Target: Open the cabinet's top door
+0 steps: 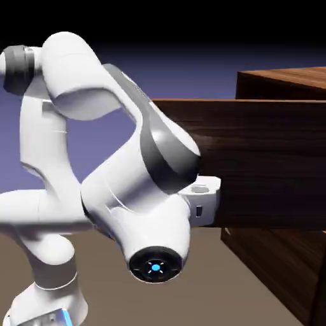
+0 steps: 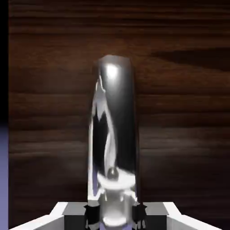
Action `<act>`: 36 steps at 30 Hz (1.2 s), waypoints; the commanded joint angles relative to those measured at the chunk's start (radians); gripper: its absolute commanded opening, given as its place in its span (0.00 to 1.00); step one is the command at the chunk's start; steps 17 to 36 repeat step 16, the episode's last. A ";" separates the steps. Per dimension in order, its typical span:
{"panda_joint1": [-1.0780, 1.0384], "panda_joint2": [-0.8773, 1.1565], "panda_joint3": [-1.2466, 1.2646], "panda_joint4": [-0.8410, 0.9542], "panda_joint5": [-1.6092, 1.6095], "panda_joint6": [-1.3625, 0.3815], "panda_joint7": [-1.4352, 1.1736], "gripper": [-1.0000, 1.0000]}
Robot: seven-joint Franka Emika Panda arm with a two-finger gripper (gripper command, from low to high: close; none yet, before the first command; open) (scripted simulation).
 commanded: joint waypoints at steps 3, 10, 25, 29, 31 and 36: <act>0.001 0.109 0.013 0.097 -0.069 -0.001 -0.001 0.00; 0.030 0.362 0.041 0.341 -0.208 -0.026 0.036 0.00; 0.081 0.563 0.056 0.558 -0.297 -0.075 0.098 0.00; 0.081 0.563 0.056 0.558 -0.297 -0.075 0.098 0.00; 0.081 0.563 0.056 0.558 -0.297 -0.075 0.098 0.00; 0.081 0.563 0.056 0.558 -0.297 -0.075 0.098 0.00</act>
